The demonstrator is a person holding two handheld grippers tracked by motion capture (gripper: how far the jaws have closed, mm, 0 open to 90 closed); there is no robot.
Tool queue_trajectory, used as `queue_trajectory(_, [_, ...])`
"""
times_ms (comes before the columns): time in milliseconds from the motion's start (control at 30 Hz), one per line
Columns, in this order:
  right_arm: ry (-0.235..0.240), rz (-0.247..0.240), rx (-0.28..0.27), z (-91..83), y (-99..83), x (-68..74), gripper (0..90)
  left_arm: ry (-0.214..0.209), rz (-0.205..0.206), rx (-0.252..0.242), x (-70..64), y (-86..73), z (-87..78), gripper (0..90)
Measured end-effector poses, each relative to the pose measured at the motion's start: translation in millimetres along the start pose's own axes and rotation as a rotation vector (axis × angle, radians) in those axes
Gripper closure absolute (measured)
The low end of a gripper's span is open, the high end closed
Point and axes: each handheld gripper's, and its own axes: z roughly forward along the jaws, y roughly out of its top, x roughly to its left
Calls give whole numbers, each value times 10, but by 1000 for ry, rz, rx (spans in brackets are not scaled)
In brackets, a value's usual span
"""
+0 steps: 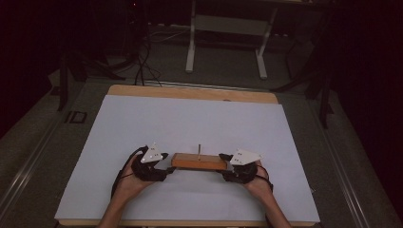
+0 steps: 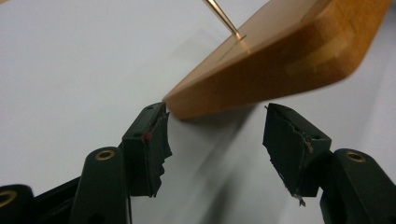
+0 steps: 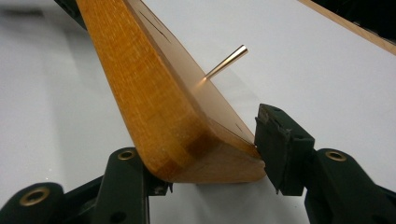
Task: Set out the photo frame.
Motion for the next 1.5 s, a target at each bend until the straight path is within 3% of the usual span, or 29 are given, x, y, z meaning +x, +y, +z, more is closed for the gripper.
queue_trajectory(467, [2,1,-3,2,1,-9,498,8,24,-33,-48,119,142,413])
queue_trajectory(933, [13,-5,-5,-1,13,-11,524,29,23,-48,-41,154,149,454])
queue_trajectory(1300, [34,4,-16,2,14,-50,525,17,78,-65,-79,230,161,447])
queue_trajectory(1500, [43,27,-28,4,12,-81,527,25,76,-80,-71,235,168,446])
